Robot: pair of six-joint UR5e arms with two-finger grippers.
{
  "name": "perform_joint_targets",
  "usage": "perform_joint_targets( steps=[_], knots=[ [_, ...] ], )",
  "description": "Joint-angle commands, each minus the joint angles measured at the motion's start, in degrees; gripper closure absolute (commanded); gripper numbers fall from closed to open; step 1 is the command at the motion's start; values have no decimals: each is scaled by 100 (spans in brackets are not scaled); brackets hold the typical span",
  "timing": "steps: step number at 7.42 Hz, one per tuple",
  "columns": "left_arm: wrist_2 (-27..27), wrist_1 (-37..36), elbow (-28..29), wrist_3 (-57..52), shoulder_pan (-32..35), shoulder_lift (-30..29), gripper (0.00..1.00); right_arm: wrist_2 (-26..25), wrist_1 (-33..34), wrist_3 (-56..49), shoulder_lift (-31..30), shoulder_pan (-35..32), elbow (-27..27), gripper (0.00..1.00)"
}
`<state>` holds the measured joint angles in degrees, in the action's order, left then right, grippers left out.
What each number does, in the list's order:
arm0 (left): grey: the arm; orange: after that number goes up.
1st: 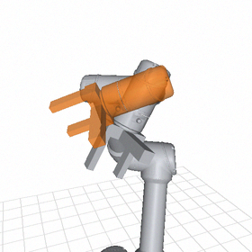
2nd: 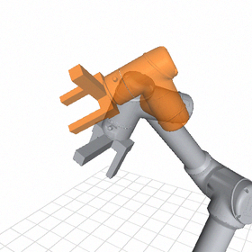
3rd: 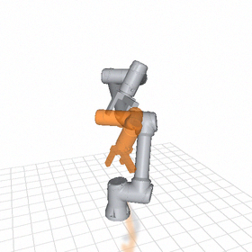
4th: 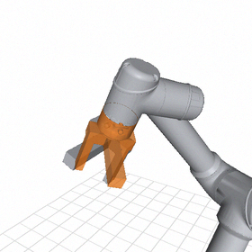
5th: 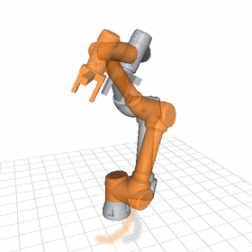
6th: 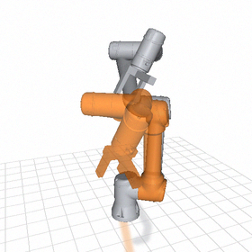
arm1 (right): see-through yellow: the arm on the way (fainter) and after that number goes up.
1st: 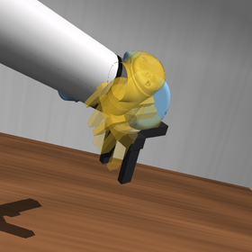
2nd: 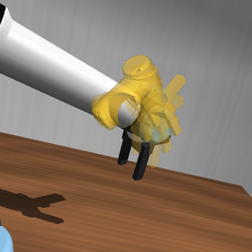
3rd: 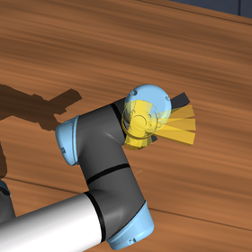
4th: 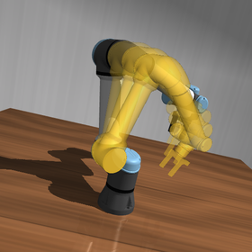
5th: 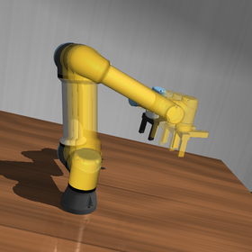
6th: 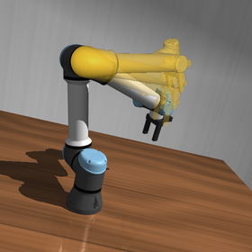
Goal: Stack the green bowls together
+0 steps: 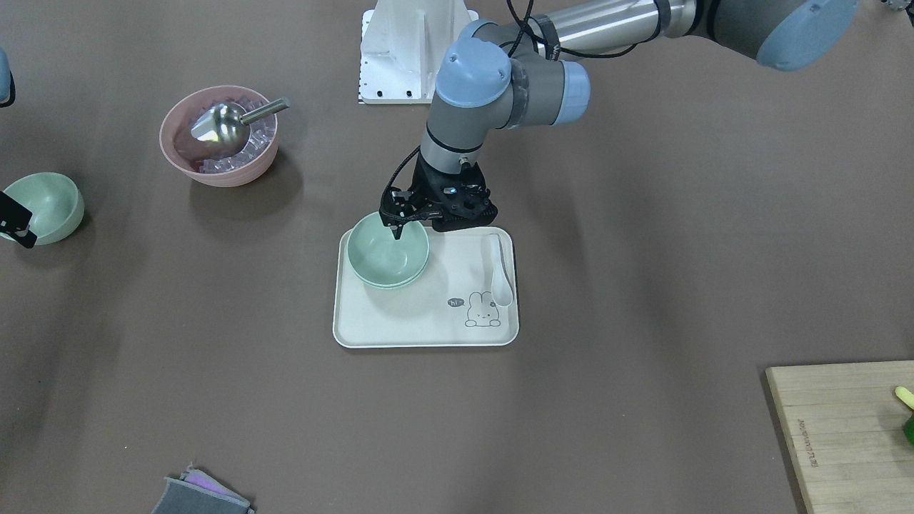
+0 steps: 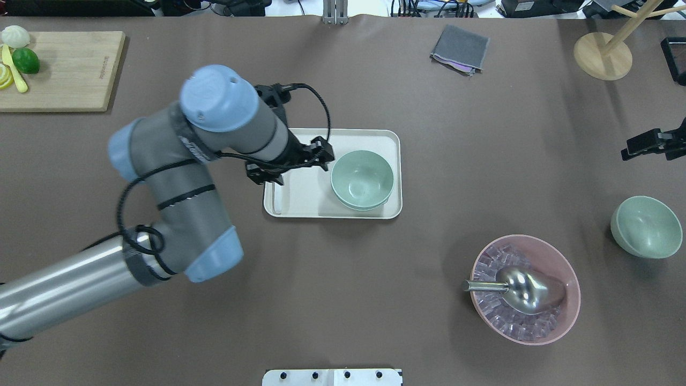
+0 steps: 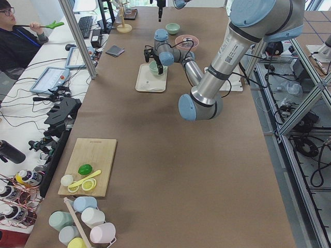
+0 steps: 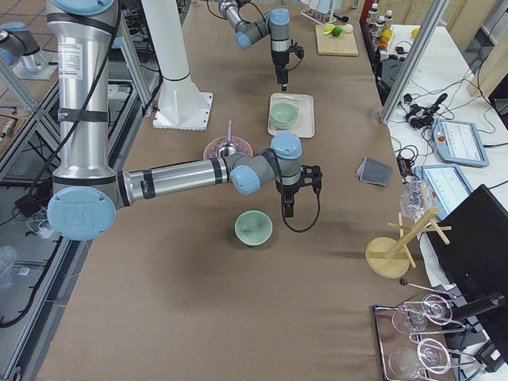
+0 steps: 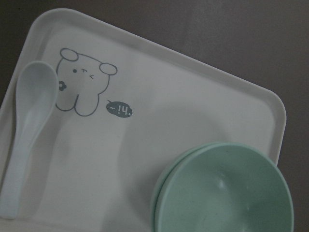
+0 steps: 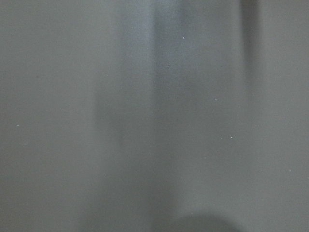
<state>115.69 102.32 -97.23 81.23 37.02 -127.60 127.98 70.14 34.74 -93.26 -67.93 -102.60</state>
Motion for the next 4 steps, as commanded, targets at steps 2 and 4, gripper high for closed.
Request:
perform_joint_targets(
  steps=[2, 4],
  knots=[
    [1129, -476, -1252, -2331, 1479, 1768, 2, 25, -558, -194, -751, -9, -128, 0],
    [1787, -468, -1431, -4780, 2787, 3113, 2, 17, -1291, -187, -1385, -1, -128, 0]
  ],
)
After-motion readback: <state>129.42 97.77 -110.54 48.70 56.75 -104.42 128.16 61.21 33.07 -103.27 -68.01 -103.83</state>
